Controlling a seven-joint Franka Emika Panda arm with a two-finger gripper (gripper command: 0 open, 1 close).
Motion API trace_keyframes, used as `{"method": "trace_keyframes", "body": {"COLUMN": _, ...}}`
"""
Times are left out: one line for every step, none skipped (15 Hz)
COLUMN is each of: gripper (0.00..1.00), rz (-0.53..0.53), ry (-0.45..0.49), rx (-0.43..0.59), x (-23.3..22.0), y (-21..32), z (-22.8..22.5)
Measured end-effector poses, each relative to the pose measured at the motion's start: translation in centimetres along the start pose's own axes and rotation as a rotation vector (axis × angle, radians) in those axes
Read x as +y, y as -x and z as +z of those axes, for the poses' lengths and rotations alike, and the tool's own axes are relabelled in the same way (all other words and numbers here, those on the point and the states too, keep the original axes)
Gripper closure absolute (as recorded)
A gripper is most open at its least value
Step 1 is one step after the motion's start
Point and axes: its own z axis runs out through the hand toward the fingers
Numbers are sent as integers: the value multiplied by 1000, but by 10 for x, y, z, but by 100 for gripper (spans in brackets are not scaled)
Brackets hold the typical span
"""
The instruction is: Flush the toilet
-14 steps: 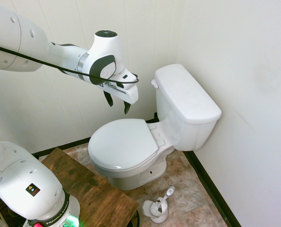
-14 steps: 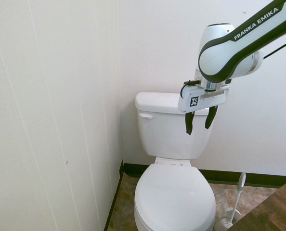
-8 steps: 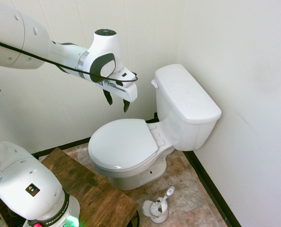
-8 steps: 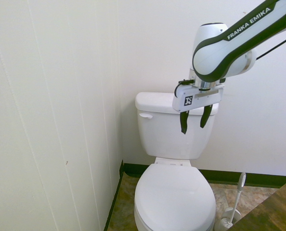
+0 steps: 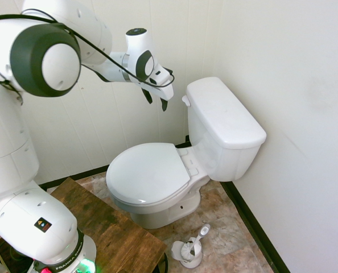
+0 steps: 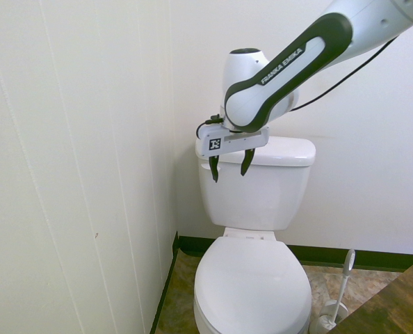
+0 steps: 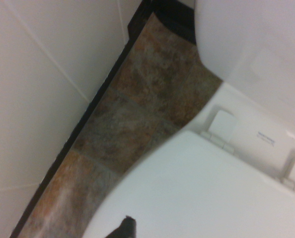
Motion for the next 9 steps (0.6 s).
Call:
{"method": "trace_keyframes", "body": {"gripper": 100, "rz": 15, "ry": -6, "rx": 13, "x": -13, "y": -7, "z": 8}}
{"method": "trace_keyframes", "body": {"gripper": 100, "rz": 32, "ry": -11, "rx": 26, "x": -25, "y": -14, "z": 16}}
{"method": "trace_keyframes", "body": {"gripper": 100, "rz": 46, "ry": -15, "rx": 38, "x": -36, "y": -20, "z": 22}}
{"method": "trace_keyframes", "body": {"gripper": 100, "rz": 60, "ry": -20, "rx": 49, "x": -45, "y": -25, "z": 28}}
{"method": "trace_keyframes", "body": {"gripper": 100, "rz": 76, "ry": -27, "rx": 62, "x": -54, "y": -31, "z": 32}}
{"method": "trace_keyframes", "body": {"gripper": 100, "rz": 94, "ry": -33, "rx": 75, "x": -61, "y": -36, "z": 34}}
{"method": "trace_keyframes", "body": {"gripper": 100, "rz": 111, "ry": -38, "rx": 88, "x": -67, "y": -42, "z": 36}}
{"method": "trace_keyframes", "body": {"gripper": 100, "rz": 127, "ry": -43, "rx": 99, "x": -71, "y": -47, "z": 37}}
{"method": "trace_keyframes", "body": {"gripper": 100, "rz": 140, "ry": -47, "rx": 108, "x": -75, "y": -51, "z": 39}}
